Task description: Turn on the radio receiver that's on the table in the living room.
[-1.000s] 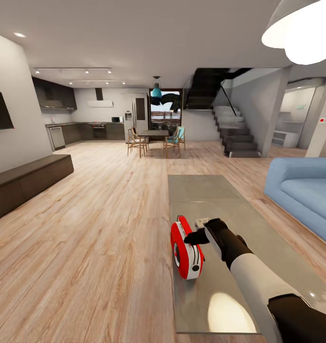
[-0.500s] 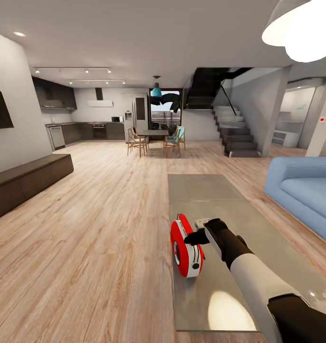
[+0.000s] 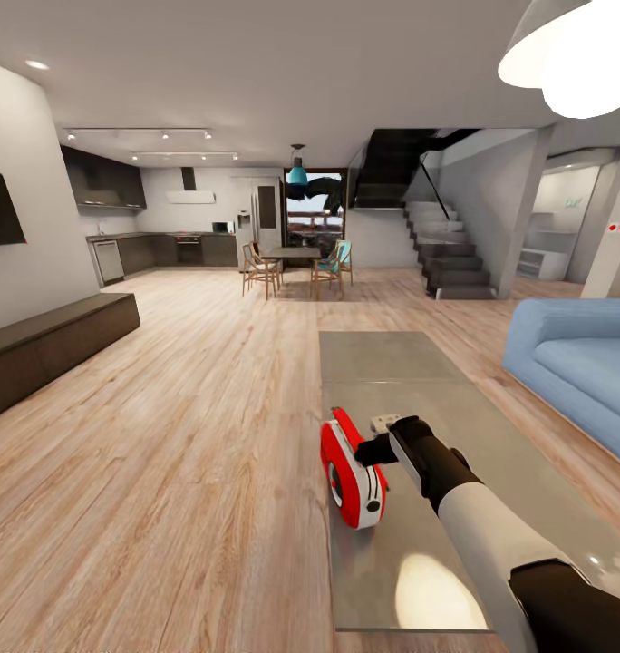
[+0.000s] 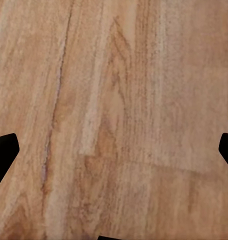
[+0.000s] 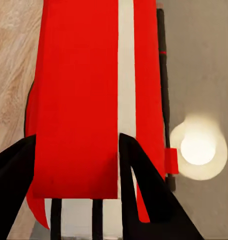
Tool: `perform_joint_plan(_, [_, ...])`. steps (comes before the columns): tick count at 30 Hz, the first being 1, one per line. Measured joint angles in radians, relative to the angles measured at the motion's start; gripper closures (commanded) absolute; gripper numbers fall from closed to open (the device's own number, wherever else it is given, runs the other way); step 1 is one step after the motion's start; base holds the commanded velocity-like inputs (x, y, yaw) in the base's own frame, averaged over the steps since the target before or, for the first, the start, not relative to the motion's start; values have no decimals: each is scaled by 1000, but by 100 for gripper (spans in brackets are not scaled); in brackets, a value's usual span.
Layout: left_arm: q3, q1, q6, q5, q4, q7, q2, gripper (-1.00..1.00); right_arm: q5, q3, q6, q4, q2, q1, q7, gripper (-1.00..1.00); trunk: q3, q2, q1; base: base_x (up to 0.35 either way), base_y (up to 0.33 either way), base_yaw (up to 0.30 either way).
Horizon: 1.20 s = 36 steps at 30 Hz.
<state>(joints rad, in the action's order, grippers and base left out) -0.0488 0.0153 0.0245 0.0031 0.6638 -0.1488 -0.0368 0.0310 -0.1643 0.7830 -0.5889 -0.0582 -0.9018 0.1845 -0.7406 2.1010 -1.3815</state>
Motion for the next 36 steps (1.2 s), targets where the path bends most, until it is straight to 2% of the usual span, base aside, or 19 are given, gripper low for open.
perform_joint_plan(27, [1, 0, -2, -8, -1, 0, 5, -100, 3, -1, -1, 1, 0, 0, 0, 100, 0, 0, 0, 0, 0, 0])
perform_joint_plan(36, [1, 0, -2, -9, -1, -1, 7, -100, 4, -2, -1, 2, 0, 0, 0, 100, 28, -63, 34, 0, 0, 0])
